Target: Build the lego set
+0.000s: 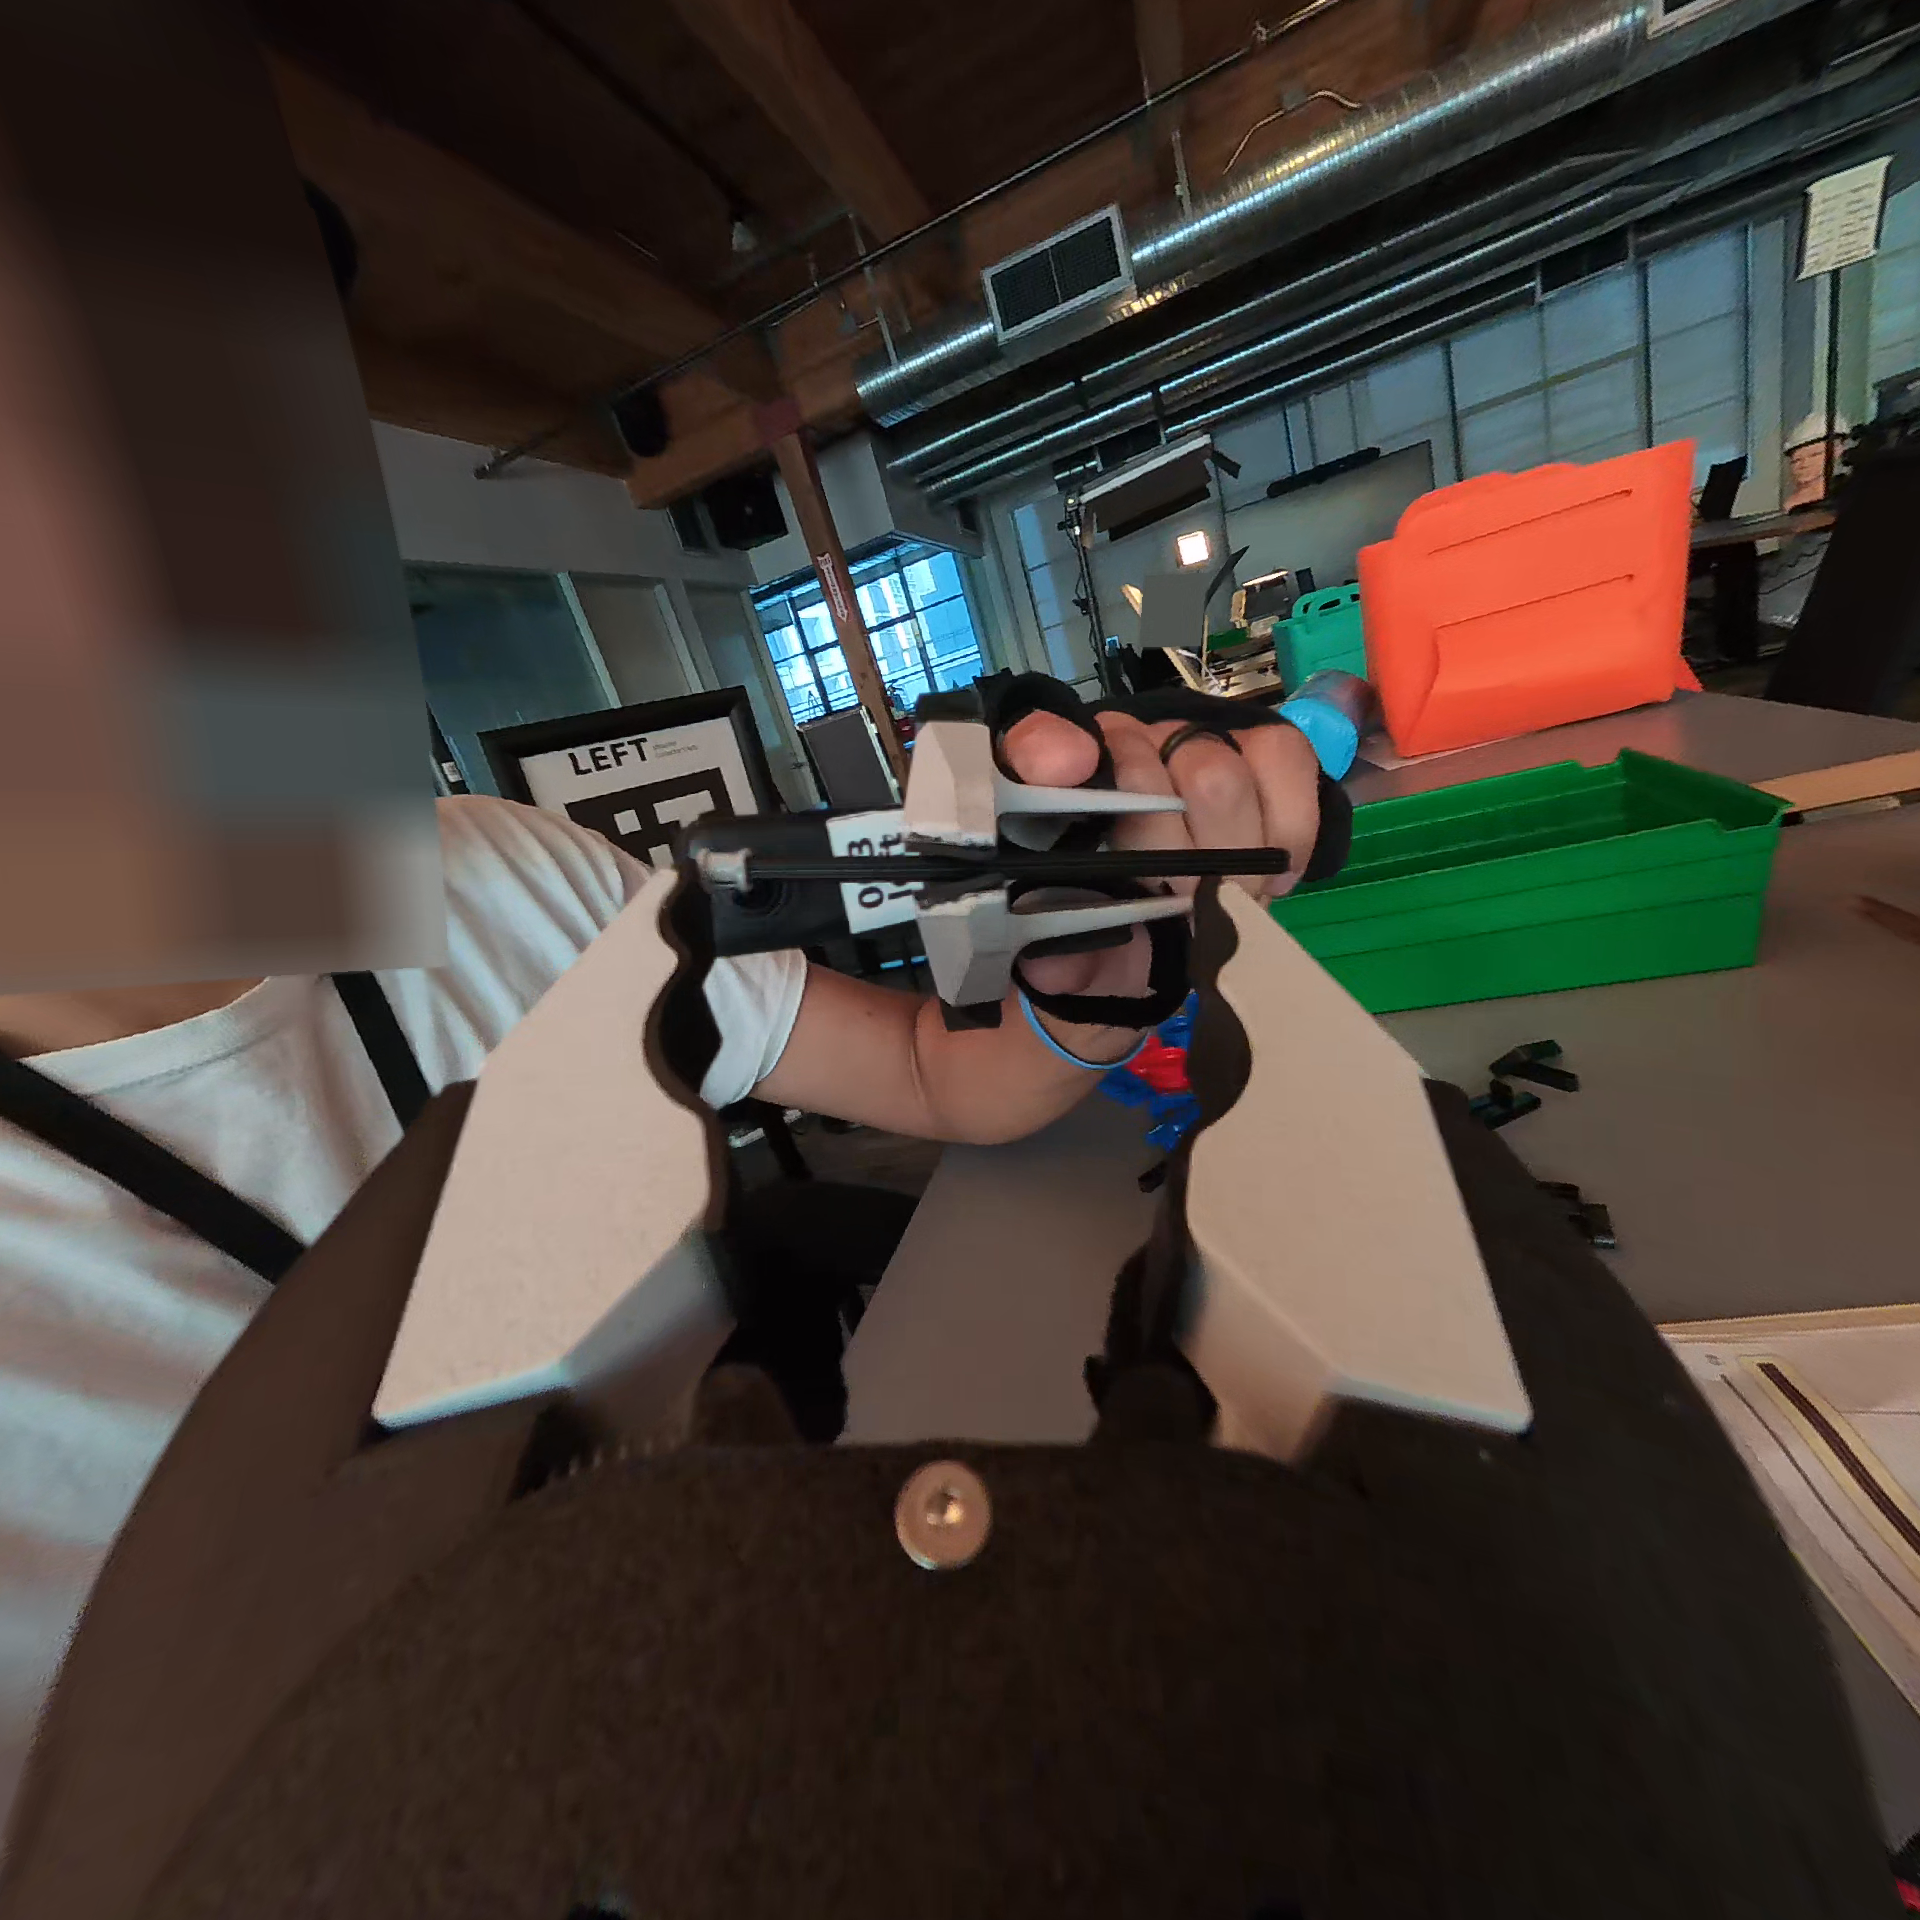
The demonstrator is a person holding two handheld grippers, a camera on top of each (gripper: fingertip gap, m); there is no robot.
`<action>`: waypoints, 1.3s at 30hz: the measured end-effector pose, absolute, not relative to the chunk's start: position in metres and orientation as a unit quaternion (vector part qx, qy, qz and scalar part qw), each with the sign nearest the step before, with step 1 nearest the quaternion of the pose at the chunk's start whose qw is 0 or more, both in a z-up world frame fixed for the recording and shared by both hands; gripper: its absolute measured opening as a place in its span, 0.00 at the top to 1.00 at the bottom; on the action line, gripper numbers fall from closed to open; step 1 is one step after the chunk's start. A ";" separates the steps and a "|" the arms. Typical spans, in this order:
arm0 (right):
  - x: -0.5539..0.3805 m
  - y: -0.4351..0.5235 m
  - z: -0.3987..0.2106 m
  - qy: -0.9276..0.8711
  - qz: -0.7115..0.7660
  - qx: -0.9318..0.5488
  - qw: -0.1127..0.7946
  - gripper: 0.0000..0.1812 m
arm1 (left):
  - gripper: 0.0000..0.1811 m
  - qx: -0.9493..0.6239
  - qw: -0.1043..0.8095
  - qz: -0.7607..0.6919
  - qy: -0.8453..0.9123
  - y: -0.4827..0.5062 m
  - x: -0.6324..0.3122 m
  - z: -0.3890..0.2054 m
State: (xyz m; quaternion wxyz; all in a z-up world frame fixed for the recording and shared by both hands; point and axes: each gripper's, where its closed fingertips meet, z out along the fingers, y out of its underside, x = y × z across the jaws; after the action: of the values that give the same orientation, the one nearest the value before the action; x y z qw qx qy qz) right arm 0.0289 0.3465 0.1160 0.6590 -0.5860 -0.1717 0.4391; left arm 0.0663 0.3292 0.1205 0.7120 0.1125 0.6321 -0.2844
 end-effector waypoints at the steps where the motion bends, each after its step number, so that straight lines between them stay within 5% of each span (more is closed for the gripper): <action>1: 0.030 0.347 0.116 -0.170 0.438 -0.587 0.660 0.49 | 1.00 0.113 0.714 -0.276 0.633 0.330 0.067 0.120; 12: 0.026 0.342 0.118 -0.208 0.382 -0.572 0.695 0.48 | 0.99 0.113 0.725 -0.281 0.618 0.321 0.063 0.122; 17: 0.030 0.350 0.115 -0.201 0.352 -0.579 0.708 0.33 | 0.99 0.118 0.713 -0.281 0.631 0.314 0.064 0.112; 39: 0.029 0.352 0.114 -0.204 0.360 -0.592 0.692 0.37 | 0.99 0.108 0.724 -0.263 0.628 0.318 0.069 0.114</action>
State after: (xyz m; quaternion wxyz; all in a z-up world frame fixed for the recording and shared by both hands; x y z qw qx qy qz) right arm 0.0294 0.3517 0.1138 0.6920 -0.5915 -0.2039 0.3600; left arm 0.0686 0.3177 0.1138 0.7244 0.1076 0.6281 -0.2629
